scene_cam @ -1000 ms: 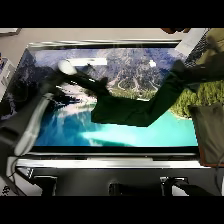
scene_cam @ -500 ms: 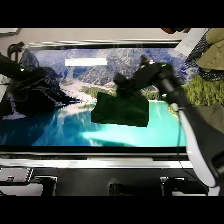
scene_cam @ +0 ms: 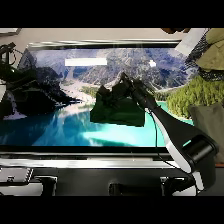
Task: Fold the clothes and pants, and hang the long-sleeved shirts on hangers.
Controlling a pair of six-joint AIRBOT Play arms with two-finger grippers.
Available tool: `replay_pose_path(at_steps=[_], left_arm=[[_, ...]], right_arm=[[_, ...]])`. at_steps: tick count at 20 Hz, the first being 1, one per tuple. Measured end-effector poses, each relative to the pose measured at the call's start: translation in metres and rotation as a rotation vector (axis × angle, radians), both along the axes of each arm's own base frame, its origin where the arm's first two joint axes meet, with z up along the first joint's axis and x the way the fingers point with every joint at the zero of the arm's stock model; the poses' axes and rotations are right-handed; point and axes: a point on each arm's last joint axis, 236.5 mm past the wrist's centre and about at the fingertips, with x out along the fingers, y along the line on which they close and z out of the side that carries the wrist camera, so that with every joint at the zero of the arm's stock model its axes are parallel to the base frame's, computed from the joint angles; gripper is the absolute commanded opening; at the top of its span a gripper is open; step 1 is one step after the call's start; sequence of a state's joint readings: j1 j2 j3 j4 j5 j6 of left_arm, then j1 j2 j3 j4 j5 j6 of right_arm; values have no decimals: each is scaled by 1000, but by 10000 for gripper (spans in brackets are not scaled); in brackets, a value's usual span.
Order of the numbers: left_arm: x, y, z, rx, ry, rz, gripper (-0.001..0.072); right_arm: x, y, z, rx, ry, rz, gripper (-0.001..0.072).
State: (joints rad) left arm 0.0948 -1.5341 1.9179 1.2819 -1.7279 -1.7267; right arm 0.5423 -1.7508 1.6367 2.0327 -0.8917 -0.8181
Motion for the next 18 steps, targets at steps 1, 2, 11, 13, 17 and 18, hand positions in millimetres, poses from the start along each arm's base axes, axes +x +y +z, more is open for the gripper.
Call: replay_pose_path(at_steps=[1,2,11,13,17,18], left_arm=[[1,0,0,0,-3,1,16],[2,1,0,0,-6,3,16],[3,1,0,2,-14,4,16],[4,2,0,5,-17,-2,16],[4,3,1,8,-21,-12,16],[4,3,1,8,-22,-13,16]], right_arm=[[0,2,0,9,0,-2,568],[1,4,2,21,-1,-5,614],[35,-154,111,-5,-159,-91,612],[34,-222,111,-66,-146,-114,612],[13,-311,63,-70,-39,-146,612],[5,-320,45,-50,-8,-142,612]])
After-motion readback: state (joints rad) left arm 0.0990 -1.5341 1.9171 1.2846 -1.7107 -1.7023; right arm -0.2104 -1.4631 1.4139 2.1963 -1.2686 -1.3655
